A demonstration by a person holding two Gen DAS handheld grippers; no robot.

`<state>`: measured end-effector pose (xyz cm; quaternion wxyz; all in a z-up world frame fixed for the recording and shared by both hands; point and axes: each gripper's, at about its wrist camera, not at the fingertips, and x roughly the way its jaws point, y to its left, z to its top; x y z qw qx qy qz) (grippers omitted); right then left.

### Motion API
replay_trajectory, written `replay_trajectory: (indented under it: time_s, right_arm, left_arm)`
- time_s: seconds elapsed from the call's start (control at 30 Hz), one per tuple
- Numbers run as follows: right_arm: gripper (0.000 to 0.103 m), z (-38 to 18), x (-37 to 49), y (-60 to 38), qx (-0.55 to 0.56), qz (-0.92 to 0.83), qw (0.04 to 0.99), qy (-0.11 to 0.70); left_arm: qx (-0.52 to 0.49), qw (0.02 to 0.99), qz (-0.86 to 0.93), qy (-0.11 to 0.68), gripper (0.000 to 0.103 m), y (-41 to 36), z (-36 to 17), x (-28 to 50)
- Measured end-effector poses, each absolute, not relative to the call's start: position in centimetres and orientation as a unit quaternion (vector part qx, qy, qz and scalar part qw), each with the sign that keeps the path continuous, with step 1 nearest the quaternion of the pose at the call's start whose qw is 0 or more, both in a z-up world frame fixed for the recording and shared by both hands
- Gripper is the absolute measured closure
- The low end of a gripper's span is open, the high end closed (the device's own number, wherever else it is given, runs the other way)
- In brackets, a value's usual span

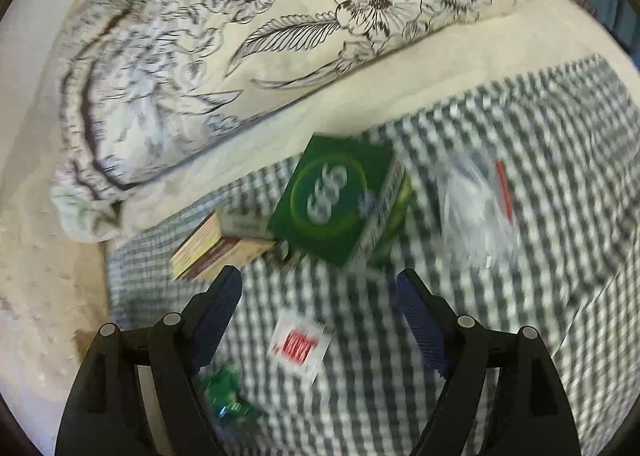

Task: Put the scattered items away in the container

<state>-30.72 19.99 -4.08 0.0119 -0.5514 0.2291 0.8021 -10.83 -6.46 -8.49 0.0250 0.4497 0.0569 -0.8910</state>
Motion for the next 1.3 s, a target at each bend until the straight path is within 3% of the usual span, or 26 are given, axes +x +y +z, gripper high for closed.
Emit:
replay_trajectory:
  time_s: [0.3, 0.43, 0.53, 0.8, 1.07, 1.13, 1.23, 1.3]
  right_arm:
    - [0.023, -5.7, -35.5, 17.7, -0.581, 0.782, 0.124, 0.188]
    - [0.023, -6.9, -37.0, 16.5, -0.592, 0.772, 0.168, 0.159]
    - [0.012, -8.1, -37.8, 16.2, -0.595, 0.767, 0.187, 0.149]
    - [0.0, -10.6, -39.8, 14.7, -0.608, 0.763, 0.178, 0.131]
    - [0.0, -10.9, -39.1, 14.6, -0.583, 0.798, 0.136, 0.065]
    - [0.0, -10.7, -38.1, 15.5, -0.583, 0.8, 0.117, 0.082]
    - [0.006, -9.8, -35.3, 16.9, -0.576, 0.806, 0.08, 0.115]
    - [0.03, -8.3, -32.4, 17.6, -0.56, 0.819, 0.043, 0.122]
  left_arm:
    - [0.46, 0.023, -0.885, 0.068, 0.055, -7.7, -11.2, -12.3]
    - [0.468, 0.016, -0.881, 0.068, 0.06, -8.1, -12.4, -12.4]
    - [0.472, 0.009, -0.879, 0.069, 0.06, -8.0, -12.9, -12.4]
    - [0.472, -0.003, -0.878, 0.08, 0.06, -8.2, -13.0, -12.1]
    - [0.469, -0.008, -0.879, 0.088, 0.06, -8.4, -12.9, -11.5]
    - [0.466, -0.01, -0.88, 0.091, 0.06, -8.5, -12.7, -11.1]
    - [0.461, -0.011, -0.883, 0.09, 0.06, -8.7, -12.4, -10.6]
    - [0.46, -0.009, -0.884, 0.086, 0.06, -8.6, -12.3, -10.3]
